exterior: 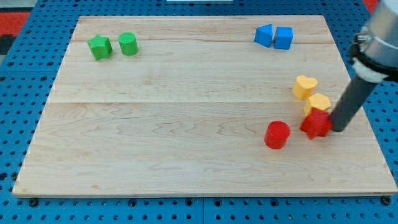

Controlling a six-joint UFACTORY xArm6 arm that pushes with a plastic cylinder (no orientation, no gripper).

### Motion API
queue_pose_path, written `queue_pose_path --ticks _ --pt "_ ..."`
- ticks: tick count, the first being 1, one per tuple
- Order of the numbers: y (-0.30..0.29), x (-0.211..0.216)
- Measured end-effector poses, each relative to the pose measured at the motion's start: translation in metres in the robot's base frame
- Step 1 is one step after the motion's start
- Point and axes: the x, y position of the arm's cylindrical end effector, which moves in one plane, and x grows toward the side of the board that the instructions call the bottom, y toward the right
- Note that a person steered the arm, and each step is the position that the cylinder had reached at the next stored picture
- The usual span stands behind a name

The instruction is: Push the yellow blocks right below the blue blocks

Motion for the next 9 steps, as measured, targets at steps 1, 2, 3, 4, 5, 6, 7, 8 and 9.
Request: queue_pose_path --ticks 1,2,3,4,5,6,7,8,9 --pt "-0.042 0.001" --pt "-0.065 0.006" --pt "0.024 0.005" --pt "0.024 -0.015" --pt "0.003 -0.061" --pt "-0.022 -0.082" --pt "-0.013 -0.079" --pt "0.013 -0.085" --pt "0.006 -0.088"
